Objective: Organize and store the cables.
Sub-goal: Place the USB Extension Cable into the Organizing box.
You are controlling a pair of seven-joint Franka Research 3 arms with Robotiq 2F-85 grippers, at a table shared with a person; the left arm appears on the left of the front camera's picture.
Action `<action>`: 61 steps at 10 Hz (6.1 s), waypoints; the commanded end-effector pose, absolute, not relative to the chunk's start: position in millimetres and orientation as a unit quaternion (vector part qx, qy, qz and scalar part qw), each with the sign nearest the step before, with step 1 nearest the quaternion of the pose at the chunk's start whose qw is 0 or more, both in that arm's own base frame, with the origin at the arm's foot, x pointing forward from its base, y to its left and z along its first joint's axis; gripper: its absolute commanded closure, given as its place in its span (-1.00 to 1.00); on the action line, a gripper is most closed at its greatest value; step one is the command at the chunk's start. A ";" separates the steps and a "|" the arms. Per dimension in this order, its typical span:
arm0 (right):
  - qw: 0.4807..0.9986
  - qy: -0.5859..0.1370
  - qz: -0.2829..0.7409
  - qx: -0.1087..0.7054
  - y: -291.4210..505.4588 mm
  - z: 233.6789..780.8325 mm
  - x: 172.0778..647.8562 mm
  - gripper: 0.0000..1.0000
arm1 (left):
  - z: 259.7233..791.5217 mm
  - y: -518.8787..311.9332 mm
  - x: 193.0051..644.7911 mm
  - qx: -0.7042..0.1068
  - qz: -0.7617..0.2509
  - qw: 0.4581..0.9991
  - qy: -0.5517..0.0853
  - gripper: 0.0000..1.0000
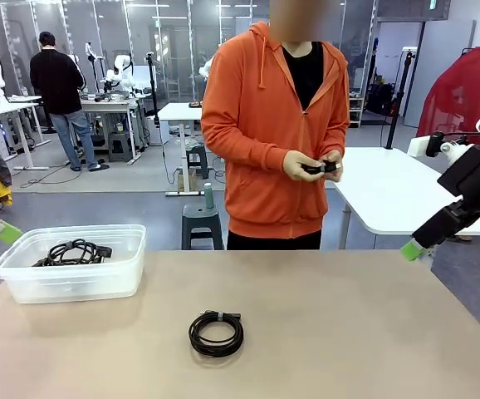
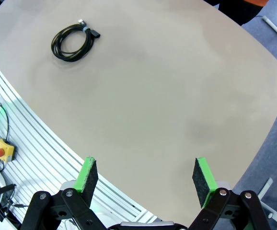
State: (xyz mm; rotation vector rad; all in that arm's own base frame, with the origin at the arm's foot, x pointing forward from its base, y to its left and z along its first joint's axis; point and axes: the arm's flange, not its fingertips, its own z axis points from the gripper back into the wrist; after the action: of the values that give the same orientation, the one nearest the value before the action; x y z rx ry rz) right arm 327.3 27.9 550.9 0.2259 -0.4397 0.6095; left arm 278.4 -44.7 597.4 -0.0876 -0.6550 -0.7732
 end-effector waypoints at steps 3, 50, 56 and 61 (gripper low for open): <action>0.925 -0.210 0.298 0.107 29.2 552.6 328.5 -1.00 | 597.4 -44.7 278.4 -0.042 -0.370 0.873 -0.314 -1.00; 0.925 -0.210 0.298 0.107 29.2 552.6 328.5 -1.00 | 430.4 -367.7 478.5 -0.047 -0.705 0.705 -0.056 -1.00; 0.925 -0.210 0.298 0.107 29.2 552.6 328.5 -1.00 | 379.6 -368.4 512.8 -0.027 -0.730 0.680 -0.062 -1.00; 0.925 -0.210 0.298 0.107 29.2 552.6 328.5 -1.00 | 343.8 -377.7 532.7 -0.030 -0.713 0.697 -0.063 -1.00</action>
State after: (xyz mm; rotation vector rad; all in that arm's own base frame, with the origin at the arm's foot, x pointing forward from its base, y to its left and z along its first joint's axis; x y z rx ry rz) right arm 327.2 27.9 551.0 0.2258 -0.4398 0.6097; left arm 527.6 -373.7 346.1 -0.0921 -0.1222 -1.6105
